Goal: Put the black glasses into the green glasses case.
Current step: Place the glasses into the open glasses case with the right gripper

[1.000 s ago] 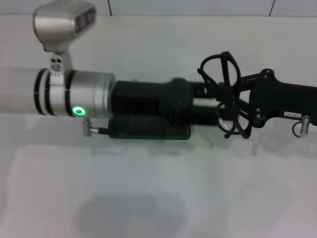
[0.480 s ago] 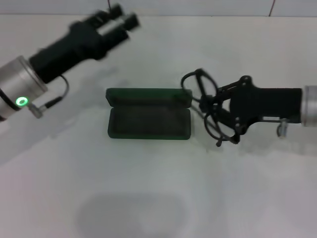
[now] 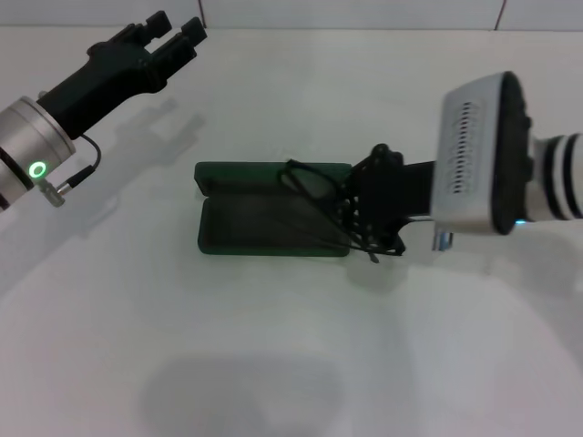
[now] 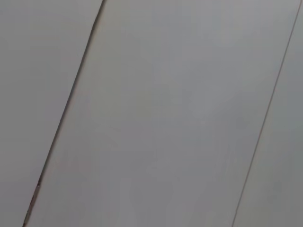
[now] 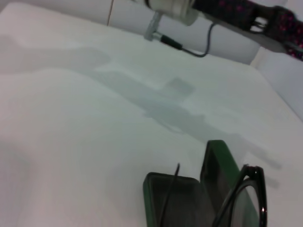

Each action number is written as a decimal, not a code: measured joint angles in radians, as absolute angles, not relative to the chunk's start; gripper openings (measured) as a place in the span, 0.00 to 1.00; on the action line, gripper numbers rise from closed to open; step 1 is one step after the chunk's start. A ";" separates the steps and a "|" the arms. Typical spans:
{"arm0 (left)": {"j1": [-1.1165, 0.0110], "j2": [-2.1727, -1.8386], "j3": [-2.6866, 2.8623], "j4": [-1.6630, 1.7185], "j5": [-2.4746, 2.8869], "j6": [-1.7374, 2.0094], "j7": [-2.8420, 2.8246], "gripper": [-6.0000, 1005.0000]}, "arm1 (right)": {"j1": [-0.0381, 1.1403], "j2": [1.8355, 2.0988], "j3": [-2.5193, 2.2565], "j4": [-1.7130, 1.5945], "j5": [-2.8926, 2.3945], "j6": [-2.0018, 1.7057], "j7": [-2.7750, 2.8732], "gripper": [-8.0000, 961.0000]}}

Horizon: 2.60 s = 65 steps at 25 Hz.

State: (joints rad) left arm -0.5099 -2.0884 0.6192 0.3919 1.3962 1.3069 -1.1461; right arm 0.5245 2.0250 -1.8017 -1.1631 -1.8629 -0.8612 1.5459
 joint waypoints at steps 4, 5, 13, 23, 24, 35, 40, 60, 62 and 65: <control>-0.517 -2.088 0.616 0.392 1.396 1.306 -1.147 0.65 | 0.558 2.026 -1.879 -1.172 -1.903 -0.796 1.602 0.13; -0.518 -2.088 0.615 0.390 1.396 1.305 -1.148 0.65 | 0.563 2.026 -1.917 -1.172 -1.910 -0.753 1.607 0.13; -0.526 -2.086 0.617 0.383 1.396 1.291 -1.156 0.65 | 0.572 2.028 -2.085 -1.178 -1.945 -0.523 1.605 0.13; -0.538 -2.085 0.620 0.371 1.398 1.282 -1.165 0.65 | 0.564 2.028 -2.184 -1.180 -1.985 -0.384 1.600 0.13; -0.539 -2.086 0.620 0.371 1.399 1.280 -1.165 0.65 | 0.560 2.028 -2.191 -1.180 -1.992 -0.373 1.600 0.13; -0.548 -2.088 0.620 0.355 1.401 1.277 -1.165 0.65 | 0.548 2.028 -2.224 -1.193 -2.051 -0.356 1.599 0.13; -0.547 -2.088 0.620 0.349 1.402 1.277 -1.164 0.65 | 0.531 2.028 -2.239 -1.201 -2.084 -0.332 1.598 0.13; -0.553 -2.088 0.620 0.344 1.403 1.267 -1.161 0.65 | 0.500 2.028 -2.260 -1.186 -2.131 -0.245 1.493 0.13; -0.555 -2.088 0.620 0.344 1.403 1.267 -1.161 0.65 | 0.500 2.028 -2.260 -1.185 -2.131 -0.231 1.481 0.13; -0.558 -2.088 0.620 0.344 1.404 1.267 -1.159 0.65 | 0.495 2.028 -2.264 -1.176 -2.131 -0.195 1.465 0.13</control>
State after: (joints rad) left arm -0.5580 -2.0878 0.6197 0.3436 1.4037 1.2670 -1.1591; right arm 0.4951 2.0279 -2.2638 -1.1757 -2.1308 -0.1949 1.4648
